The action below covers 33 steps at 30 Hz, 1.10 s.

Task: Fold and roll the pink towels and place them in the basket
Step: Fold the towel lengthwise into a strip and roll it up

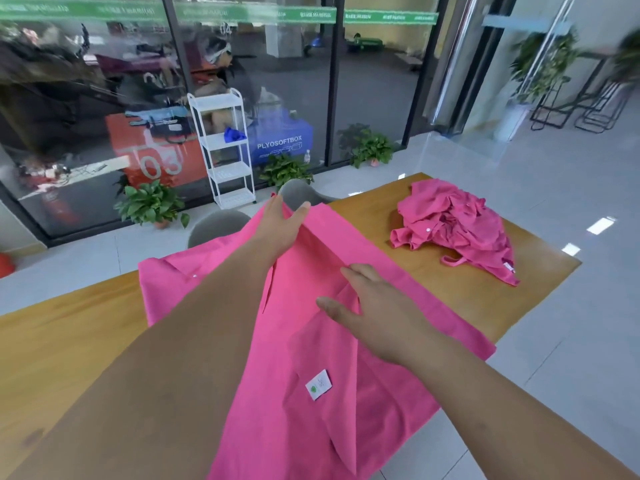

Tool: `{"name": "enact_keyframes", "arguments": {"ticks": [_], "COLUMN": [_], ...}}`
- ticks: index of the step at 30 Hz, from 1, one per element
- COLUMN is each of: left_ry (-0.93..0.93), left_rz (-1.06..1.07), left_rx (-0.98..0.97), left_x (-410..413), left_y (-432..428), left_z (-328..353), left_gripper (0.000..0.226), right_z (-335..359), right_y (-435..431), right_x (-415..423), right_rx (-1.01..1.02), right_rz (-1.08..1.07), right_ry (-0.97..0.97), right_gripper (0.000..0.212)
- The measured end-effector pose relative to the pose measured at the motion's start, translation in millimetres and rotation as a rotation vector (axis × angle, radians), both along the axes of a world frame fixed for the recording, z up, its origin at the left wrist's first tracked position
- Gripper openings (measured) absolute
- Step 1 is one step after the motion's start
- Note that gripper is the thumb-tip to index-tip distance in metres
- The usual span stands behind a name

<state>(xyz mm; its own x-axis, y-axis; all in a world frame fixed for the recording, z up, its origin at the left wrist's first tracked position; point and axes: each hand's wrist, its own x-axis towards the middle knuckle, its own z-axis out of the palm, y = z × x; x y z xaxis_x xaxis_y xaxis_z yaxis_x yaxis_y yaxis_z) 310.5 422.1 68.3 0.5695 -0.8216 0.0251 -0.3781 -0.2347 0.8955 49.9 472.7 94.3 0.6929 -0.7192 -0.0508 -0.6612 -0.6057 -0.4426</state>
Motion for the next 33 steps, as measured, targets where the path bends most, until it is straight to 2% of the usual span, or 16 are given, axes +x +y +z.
{"name": "enact_keyframes", "arguments": {"ticks": [4,16,22,27,29,31,33], "left_ry": [-0.004,-0.055,-0.124,-0.122,-0.14,-0.193,-0.271], "left_rz": [0.0,0.036,0.022,-0.021,-0.012,0.008,0.036], "left_rx": [0.041,0.031,0.091,0.192,0.306,0.427,0.471], "left_x": [-9.7,-46.7,-73.4,-98.8,-114.7,-136.2,-165.2], "left_y": [-38.1,-157.6,-238.0,-300.6,-307.3,-295.7,-264.3], "left_z": [-4.9,-24.2,-42.9,-102.4,-139.6,-180.3,-215.5], "left_gripper": [0.101,0.093,0.09,0.088,0.085,0.079,0.072], "right_z": [-4.0,-19.2,-53.1,-120.8,-163.8,-203.8,-230.1], "right_y": [-37.9,-166.6,-254.8,-334.0,-361.0,-380.0,-387.0], "right_x": [-15.2,-59.3,-92.6,-112.7,-119.4,-128.7,-138.2], "right_rx": [0.018,0.071,0.257,0.438,0.524,0.602,0.614], "right_rz": [-0.005,0.089,0.083,-0.013,-0.038,-0.025,-0.018], "right_ry": [-0.002,-0.088,-0.193,-0.202,-0.121,-0.012,0.038], "right_gripper": [0.098,0.099,0.105,0.113,0.105,0.081,0.067]}}
